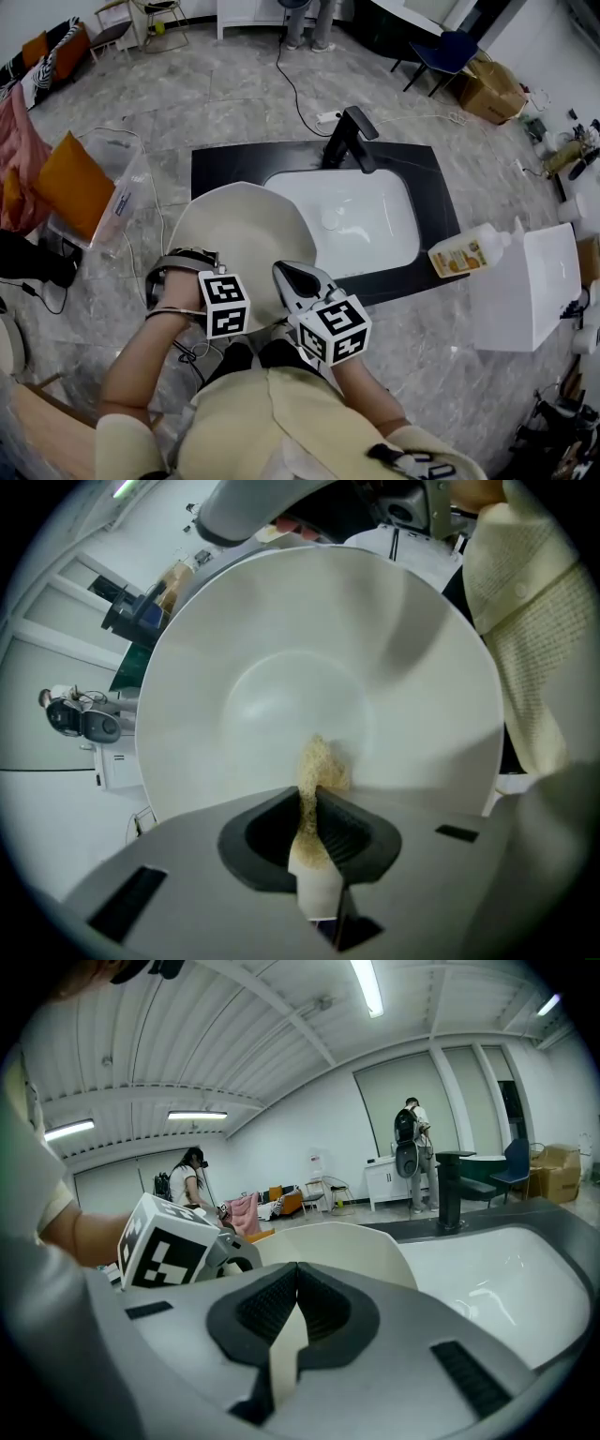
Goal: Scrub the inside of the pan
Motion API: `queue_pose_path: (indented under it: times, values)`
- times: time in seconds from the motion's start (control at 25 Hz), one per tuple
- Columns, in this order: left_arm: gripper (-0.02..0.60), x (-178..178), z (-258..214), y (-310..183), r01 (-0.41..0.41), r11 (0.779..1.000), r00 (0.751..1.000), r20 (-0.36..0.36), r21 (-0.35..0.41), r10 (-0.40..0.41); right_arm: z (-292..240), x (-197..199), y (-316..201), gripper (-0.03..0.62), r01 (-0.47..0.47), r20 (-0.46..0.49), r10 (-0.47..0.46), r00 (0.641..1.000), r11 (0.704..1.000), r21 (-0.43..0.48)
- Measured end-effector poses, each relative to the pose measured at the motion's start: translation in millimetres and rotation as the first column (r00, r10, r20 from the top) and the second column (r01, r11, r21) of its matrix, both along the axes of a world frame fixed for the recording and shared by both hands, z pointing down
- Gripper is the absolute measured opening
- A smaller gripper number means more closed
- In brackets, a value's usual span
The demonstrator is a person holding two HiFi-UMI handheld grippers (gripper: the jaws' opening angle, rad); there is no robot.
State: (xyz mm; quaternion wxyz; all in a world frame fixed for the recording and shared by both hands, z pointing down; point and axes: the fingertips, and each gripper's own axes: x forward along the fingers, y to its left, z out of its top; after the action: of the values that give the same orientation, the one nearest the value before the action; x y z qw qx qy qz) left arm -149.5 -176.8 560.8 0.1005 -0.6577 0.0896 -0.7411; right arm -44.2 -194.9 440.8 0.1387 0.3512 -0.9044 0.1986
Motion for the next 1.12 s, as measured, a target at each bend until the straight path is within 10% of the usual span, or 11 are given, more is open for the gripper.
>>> queue_pose_path:
  times: [0.64, 1.12]
  values:
    - [0.054, -23.1, -9.9, -76.1, 0.083, 0.957, 0.996, 0.004, 0.278, -0.088, 5.4, 20.3, -4.0, 0.015, -0.045, -0.009, 0.045, 0.999, 0.999, -0.015]
    - [0.054, -7.7, -30.9, -128.2, 0.105, 0.851, 0.993, -0.092, 0.514, -0.067, 7.9, 44.1, -5.2, 0.015, -0.103, -0.020, 0.102, 0.995, 0.994, -0.022]
